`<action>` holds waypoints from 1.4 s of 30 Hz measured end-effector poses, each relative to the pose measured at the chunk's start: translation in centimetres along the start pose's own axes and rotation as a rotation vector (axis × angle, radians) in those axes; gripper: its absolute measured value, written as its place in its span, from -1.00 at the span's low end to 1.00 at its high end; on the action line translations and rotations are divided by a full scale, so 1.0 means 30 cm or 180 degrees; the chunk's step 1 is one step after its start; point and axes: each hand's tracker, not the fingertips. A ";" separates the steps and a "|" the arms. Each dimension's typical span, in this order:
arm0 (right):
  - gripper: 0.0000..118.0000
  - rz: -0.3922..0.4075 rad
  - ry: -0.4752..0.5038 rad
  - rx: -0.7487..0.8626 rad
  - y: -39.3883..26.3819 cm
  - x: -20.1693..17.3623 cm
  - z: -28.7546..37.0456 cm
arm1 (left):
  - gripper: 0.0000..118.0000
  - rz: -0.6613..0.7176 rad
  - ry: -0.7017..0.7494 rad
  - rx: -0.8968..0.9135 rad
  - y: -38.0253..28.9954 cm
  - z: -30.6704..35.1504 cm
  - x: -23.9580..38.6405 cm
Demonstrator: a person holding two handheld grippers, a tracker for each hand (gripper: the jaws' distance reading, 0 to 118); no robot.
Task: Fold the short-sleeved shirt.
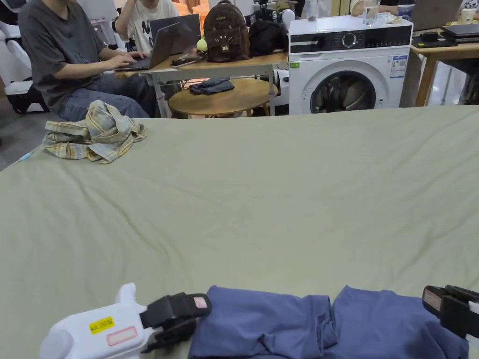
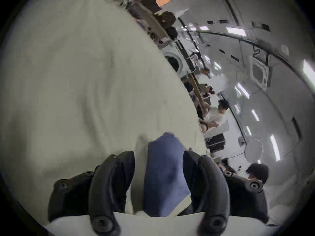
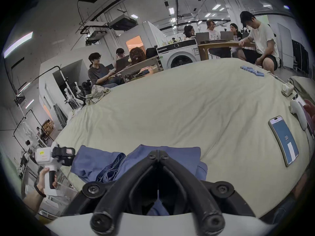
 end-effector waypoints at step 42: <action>-1.00 -0.0256 -0.0107 0.0099 -0.033 0.125 0.090 | -1.00 -0.1429 0.0196 -0.1160 -0.231 -0.632 0.581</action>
